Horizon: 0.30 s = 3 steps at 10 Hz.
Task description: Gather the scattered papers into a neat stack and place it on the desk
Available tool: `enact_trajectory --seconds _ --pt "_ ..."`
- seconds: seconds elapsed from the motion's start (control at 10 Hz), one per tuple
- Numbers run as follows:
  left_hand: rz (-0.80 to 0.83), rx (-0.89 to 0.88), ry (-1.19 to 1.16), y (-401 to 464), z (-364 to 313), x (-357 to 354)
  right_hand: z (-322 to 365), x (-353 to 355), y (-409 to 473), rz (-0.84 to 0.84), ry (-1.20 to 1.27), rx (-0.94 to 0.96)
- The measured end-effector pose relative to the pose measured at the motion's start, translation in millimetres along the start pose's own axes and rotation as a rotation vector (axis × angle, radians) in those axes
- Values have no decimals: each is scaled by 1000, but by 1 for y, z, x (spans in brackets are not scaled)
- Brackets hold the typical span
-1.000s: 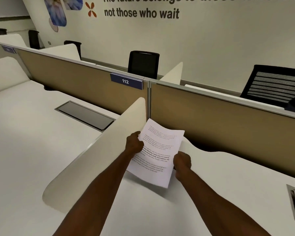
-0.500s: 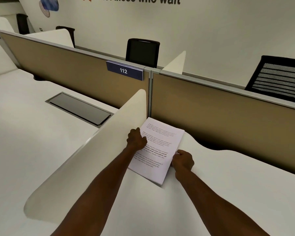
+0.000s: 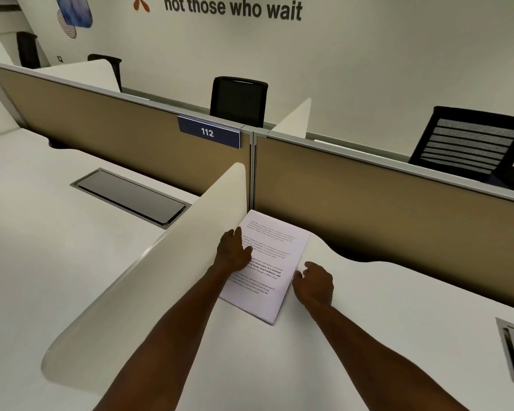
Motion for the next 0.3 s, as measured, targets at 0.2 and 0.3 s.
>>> enact_trajectory --seconds 0.2,0.3 --pt "-18 -162 107 -27 -45 15 6 60 -15 -116 -287 288" --pt "-71 -292 155 -42 -82 33 15 104 -27 -254 -377 420"
Point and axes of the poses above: each hand's wrist, its own y-axis towards the middle knuckle, its own x-axis out of the back of the hand, z = x × y, the point moved 3 cm from there along y, towards the middle knuckle, and after that the axes turned 6 degrees about -x, right-handed, at the moved point
